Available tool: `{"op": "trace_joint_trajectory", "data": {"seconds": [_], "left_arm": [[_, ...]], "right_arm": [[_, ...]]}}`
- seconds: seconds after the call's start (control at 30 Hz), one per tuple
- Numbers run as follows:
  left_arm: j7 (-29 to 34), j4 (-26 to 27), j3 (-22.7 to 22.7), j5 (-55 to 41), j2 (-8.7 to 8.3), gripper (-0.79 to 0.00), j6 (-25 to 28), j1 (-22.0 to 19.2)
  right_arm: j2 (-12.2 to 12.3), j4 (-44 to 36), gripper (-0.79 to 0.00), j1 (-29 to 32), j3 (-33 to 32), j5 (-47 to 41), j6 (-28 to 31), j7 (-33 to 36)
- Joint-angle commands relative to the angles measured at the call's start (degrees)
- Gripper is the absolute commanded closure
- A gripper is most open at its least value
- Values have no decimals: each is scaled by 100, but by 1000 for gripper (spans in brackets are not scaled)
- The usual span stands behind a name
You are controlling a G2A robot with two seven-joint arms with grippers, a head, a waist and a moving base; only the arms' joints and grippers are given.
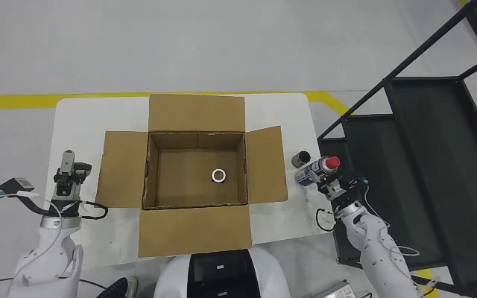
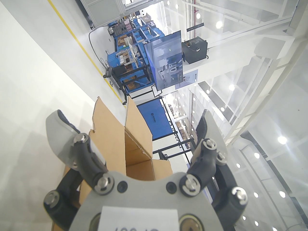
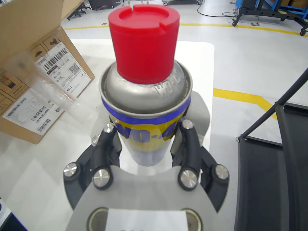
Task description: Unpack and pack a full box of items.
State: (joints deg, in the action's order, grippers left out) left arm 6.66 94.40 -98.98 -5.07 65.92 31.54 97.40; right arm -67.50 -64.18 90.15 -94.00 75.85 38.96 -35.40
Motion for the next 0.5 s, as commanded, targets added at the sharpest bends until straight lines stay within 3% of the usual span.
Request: {"op": "trace_joint_trajectory", "data": {"seconds": [0.0,0.3,0.47], "left_arm": [[0,0,0,0,0,-785,0,0],[0,0,0,0,0,-785,0,0],[0,0,0,0,0,-785,0,0]], "right_arm": [[44,-280,0,224,-184,-71,186,-55],[172,-2255,0,1301,-983,-623,787,105],[173,-3551,0,1644,-1060,-816,862,263]]}}
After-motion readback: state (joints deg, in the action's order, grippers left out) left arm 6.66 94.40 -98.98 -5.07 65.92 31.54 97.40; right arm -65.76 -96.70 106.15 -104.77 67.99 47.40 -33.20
